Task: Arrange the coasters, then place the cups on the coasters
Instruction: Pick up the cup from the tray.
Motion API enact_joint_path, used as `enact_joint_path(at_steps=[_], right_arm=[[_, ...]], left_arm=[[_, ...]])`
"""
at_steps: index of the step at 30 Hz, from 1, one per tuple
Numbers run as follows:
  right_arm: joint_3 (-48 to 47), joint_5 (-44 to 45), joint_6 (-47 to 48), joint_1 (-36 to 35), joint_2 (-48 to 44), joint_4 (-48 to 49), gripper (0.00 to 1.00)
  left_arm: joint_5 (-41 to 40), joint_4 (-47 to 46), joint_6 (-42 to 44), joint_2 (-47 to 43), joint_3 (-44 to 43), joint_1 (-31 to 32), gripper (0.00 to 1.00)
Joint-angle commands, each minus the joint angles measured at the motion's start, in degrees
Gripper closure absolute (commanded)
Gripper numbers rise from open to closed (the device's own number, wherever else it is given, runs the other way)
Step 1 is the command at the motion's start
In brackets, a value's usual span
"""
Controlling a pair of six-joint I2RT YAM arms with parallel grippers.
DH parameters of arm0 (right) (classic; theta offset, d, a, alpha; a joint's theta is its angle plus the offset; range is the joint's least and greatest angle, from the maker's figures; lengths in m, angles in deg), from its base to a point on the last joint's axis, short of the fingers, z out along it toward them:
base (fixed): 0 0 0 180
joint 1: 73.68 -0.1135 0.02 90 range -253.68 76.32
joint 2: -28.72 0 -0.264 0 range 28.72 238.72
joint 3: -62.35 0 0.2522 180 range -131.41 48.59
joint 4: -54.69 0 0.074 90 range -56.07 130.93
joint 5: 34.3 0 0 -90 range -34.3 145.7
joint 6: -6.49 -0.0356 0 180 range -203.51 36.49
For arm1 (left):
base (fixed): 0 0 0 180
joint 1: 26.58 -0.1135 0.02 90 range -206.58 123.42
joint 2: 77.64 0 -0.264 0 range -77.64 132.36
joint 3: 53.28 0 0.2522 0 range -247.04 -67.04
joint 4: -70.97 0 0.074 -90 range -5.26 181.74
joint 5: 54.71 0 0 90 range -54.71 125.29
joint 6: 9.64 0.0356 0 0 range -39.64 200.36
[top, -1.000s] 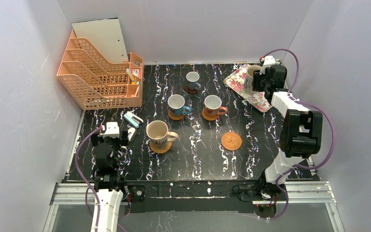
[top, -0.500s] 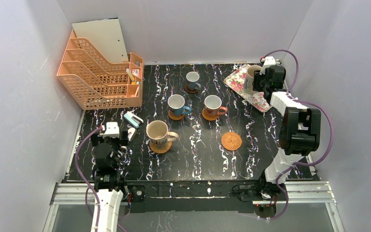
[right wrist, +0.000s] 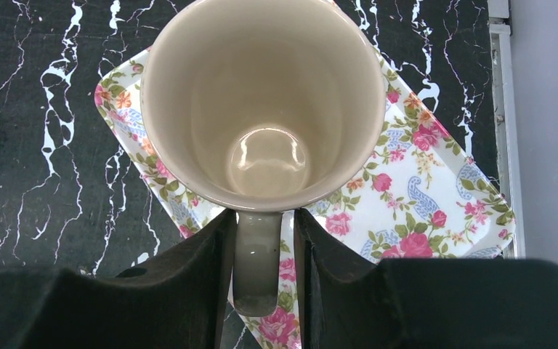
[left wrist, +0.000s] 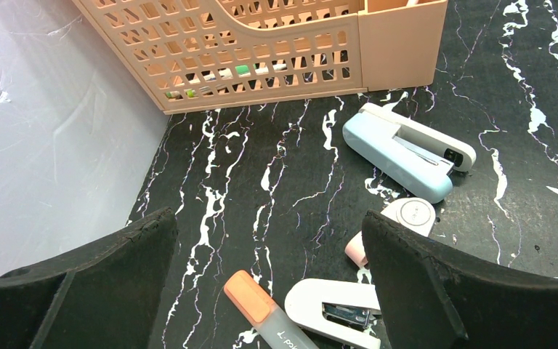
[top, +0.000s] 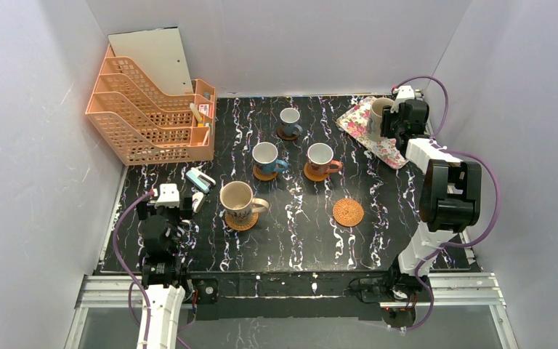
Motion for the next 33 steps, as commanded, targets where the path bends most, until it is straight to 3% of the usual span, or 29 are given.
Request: enact_joint_path(at_steps=[1,7,9,11,33], right_arm=[[0.3,-0.5,-0.7,0.2,0.8,4.2,0.59],[0.2,-1.2,-0.8,0.2,0.8,4.1,0.71],[0.0,-1.4,-0.8,0.2,0.8,3.8,0.9],[-0.2,-1.3,-1.0,0.2,0.8,3.4,0.99],[-1.8,0.8,-2.4,0.2,0.8,0.5,0.99]], left_arm=[[-0.2,-0.4,0.0,-0.3,0.2,-0.4,0.04],[-0.2,-0.4,0.0,-0.3,0.2,-0.4,0.04],[-0.2,-0.4,0.0,-0.3,0.2,-0.4,0.04],[-0.2,-0.4,0.0,-0.3,0.2,-0.4,0.04],[-0.4,-0.5,-0.1,-0.3,0.2,-0.4,0.04]])
